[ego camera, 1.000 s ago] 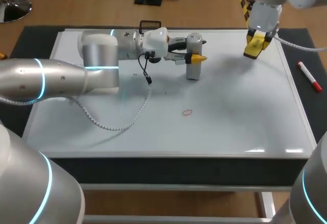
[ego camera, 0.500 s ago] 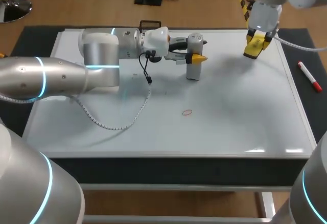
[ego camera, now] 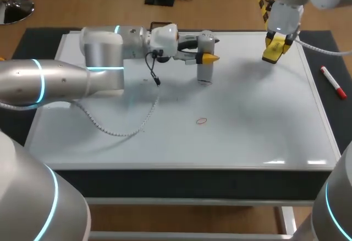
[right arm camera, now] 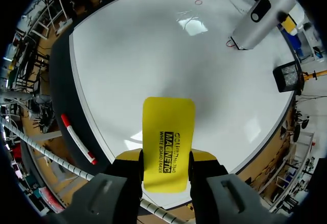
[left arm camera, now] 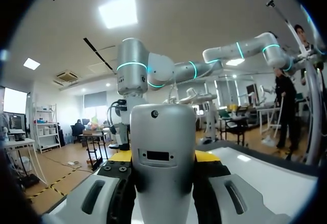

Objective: Pick up the inspection probe, press it on each red-marked spot on the whiteboard one by one, put down the probe, pick up the eraser, and wipe off all the red marks.

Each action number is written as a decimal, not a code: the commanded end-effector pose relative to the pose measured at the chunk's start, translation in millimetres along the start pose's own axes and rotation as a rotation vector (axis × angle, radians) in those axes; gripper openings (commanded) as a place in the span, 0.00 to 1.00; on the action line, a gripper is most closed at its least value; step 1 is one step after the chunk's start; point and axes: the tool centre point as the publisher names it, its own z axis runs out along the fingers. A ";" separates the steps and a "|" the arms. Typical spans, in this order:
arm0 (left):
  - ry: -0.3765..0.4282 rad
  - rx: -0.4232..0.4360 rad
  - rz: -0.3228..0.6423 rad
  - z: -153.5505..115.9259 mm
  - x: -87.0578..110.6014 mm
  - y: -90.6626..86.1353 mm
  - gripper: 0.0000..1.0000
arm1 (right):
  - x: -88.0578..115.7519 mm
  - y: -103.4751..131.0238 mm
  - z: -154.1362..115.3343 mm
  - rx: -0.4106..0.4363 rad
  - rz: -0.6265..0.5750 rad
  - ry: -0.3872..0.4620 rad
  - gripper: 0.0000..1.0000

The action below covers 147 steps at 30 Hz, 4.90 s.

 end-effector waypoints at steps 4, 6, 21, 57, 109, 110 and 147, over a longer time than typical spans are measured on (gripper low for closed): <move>-0.092 -0.040 -0.007 -67.0 24.2 -23.7 0.00 | -0.1 -1.2 -1.0 0.000 -0.002 0.004 0.00; -0.119 -0.043 -0.012 -83.9 29.5 -25.6 0.00 | -0.1 -1.2 -1.0 0.000 -0.002 0.004 0.00; -0.306 -0.075 -0.027 -201.5 72.0 -34.6 0.00 | -0.1 -1.2 -1.0 0.000 -0.002 0.004 0.00; -0.466 -0.110 0.048 -296.2 108.3 -71.7 0.00 | -0.1 -1.2 -1.0 0.000 -0.002 0.004 0.00; -0.466 -0.110 0.048 -296.2 108.3 -71.7 0.00 | -169.5 216.5 45.6 -0.098 -0.704 0.013 0.00; -0.466 -0.110 0.048 -296.2 108.3 -71.7 0.00 | -171.2 215.2 47.2 -0.097 -0.703 0.014 0.00; -0.466 -0.110 0.048 -296.2 108.3 -71.7 0.00 | -157.1 196.2 70.9 -0.079 -0.638 0.017 0.00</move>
